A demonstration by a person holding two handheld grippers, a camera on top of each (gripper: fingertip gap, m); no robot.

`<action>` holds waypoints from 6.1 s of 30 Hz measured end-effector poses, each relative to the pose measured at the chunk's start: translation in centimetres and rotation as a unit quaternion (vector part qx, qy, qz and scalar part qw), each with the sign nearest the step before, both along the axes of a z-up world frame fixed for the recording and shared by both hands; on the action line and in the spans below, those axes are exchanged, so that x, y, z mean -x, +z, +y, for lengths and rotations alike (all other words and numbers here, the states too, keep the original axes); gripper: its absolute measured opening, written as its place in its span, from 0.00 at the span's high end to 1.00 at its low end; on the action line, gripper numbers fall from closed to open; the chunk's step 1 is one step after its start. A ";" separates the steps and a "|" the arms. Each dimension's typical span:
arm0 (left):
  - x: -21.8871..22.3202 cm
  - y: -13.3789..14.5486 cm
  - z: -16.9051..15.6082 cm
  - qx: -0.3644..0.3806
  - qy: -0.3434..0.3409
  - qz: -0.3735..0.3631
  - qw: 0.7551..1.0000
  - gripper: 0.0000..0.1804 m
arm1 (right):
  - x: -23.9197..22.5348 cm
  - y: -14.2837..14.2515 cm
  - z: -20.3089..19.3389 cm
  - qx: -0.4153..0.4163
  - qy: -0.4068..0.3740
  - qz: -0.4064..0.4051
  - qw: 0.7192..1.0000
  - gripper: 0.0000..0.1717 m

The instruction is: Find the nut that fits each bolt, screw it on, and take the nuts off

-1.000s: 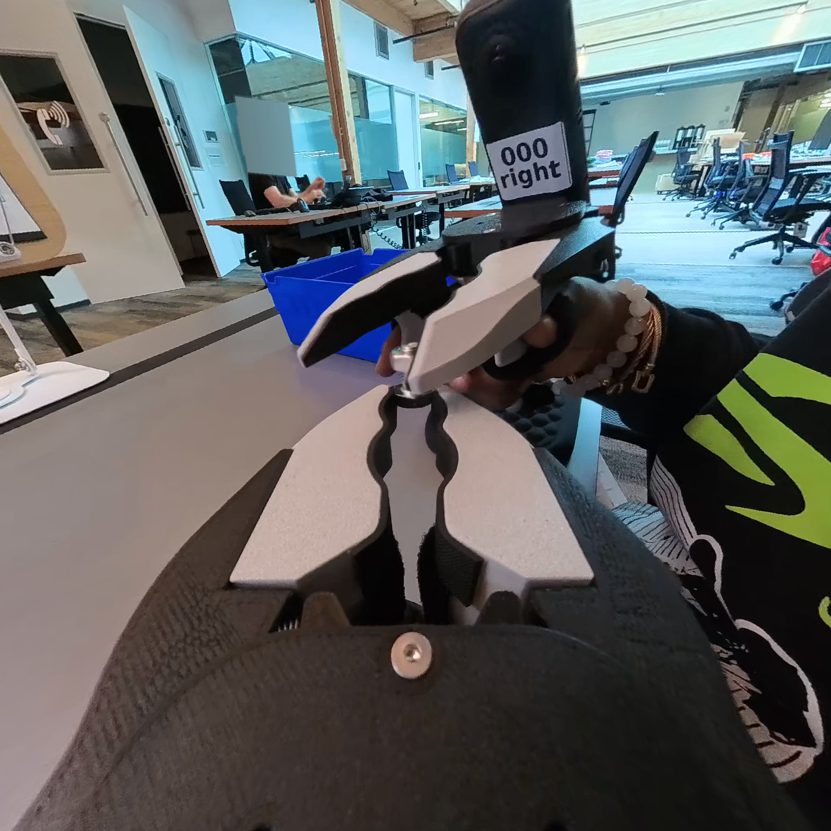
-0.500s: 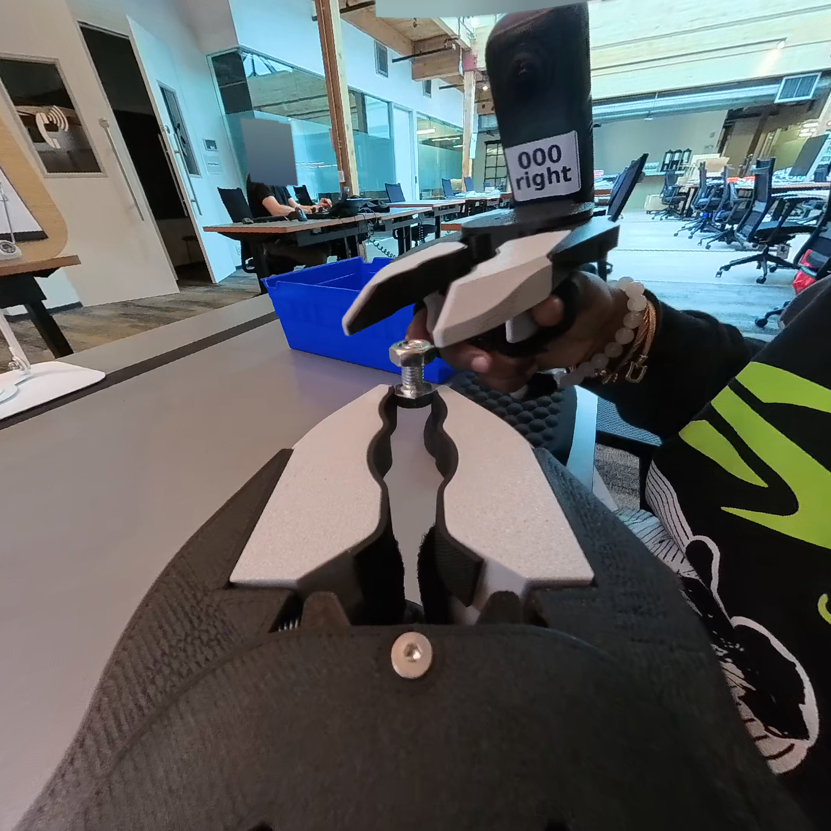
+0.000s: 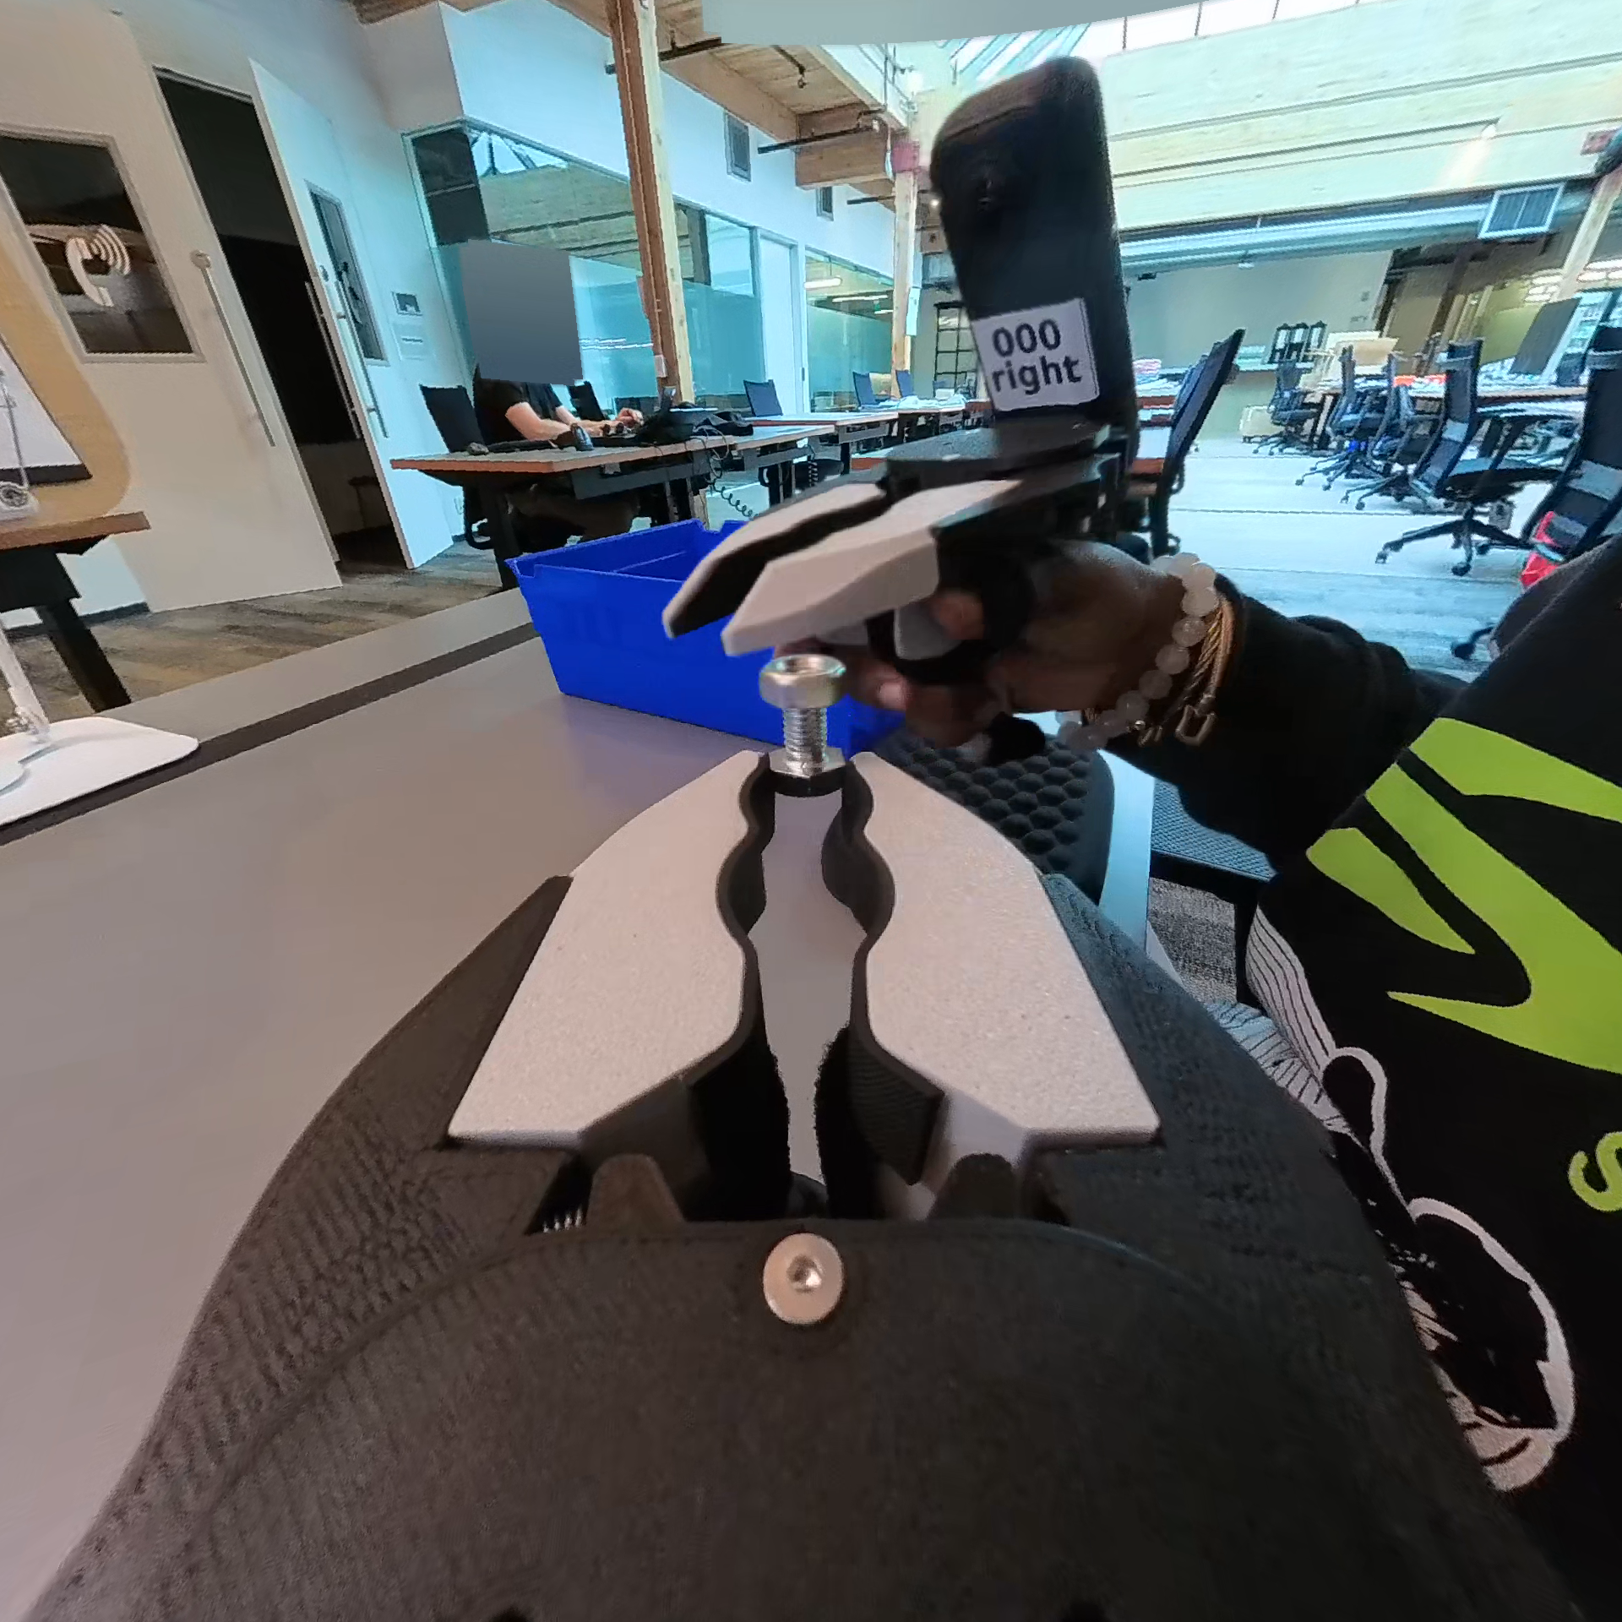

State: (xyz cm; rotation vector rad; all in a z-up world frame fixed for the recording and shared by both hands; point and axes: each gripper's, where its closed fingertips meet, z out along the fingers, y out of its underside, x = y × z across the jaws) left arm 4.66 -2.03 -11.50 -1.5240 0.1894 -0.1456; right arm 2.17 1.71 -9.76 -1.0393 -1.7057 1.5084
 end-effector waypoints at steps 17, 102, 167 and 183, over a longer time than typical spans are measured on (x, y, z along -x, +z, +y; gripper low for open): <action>-0.4 -0.3 0.4 0.009 -0.003 0.010 1.000 0.92 | -0.4 0.3 -5.0 0.021 0.102 -0.002 0.995 0.71; -3.9 -1.0 -1.4 0.085 -0.265 -0.185 0.943 0.92 | -5.2 2.5 -2.2 -0.177 0.169 0.060 0.968 0.92; -1.2 -1.7 0.4 0.049 -0.082 -0.072 0.993 0.92 | -2.6 -1.4 -4.8 -0.047 0.212 -0.131 0.967 0.91; 0.1 -1.1 0.1 0.039 -0.049 -0.079 0.995 0.74 | -1.4 0.3 16.7 -0.149 -0.150 -0.175 0.962 0.95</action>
